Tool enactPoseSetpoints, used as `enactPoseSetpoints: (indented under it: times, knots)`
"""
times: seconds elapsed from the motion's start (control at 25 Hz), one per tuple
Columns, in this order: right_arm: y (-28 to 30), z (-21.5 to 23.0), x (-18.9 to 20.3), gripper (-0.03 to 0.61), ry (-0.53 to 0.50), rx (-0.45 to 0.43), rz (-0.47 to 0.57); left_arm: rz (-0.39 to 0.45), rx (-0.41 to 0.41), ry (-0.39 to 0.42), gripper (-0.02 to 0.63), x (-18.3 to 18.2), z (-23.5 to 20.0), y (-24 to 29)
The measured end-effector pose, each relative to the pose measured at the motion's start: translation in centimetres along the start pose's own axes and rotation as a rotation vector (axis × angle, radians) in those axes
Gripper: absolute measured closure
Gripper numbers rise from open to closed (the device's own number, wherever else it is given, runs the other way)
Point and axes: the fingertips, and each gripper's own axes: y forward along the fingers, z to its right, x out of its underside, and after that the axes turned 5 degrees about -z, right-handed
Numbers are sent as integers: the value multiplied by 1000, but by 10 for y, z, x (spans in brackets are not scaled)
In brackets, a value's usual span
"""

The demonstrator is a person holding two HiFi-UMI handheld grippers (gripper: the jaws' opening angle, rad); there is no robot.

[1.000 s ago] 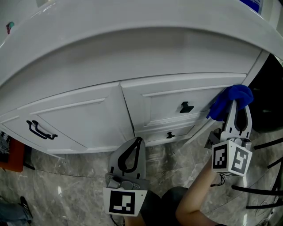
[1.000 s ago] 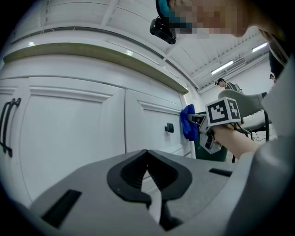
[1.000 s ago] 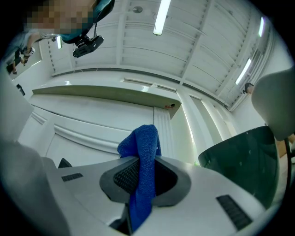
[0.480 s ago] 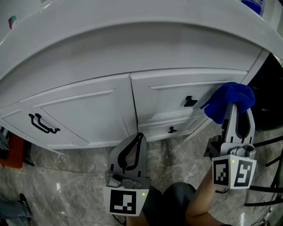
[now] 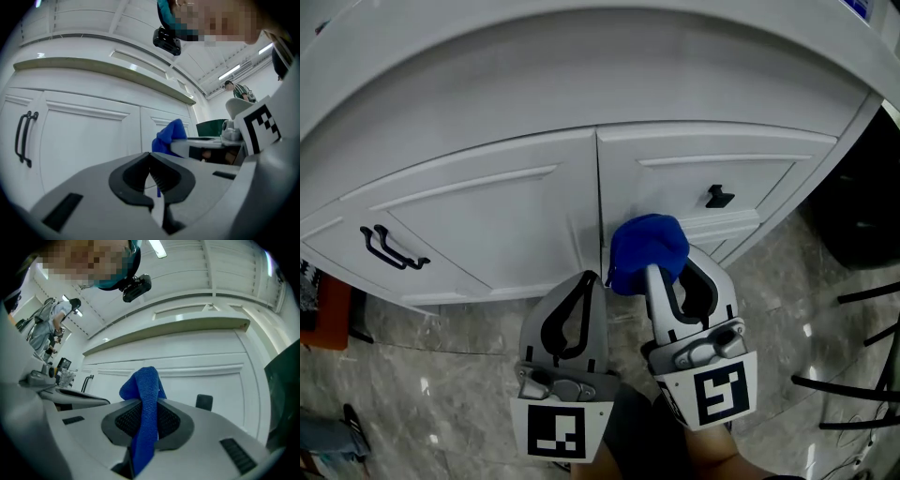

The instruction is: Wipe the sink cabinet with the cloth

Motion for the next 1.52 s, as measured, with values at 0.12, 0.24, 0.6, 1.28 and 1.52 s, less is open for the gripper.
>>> enactPoseSetpoints:
  times: [0.12,0.24,0.6,1.28,1.52]
  knots:
    - [14,-8,25,520,35,-6,-49,0,-22,4,609,2,-6,0]
    - [28,-14,35,520,48,-10,-84,-21,-39,4,609,9,-12,2]
    - [35,-14,37,520,104,-5,-36,-61,-7,46,609,19,6,21]
    - [32,-10,45,520,77,-62,-44,-60,22,9,609,24,14,35]
    - [31,-4,45,520,71,-47,-48,-63,31,10,609,24,16,33]
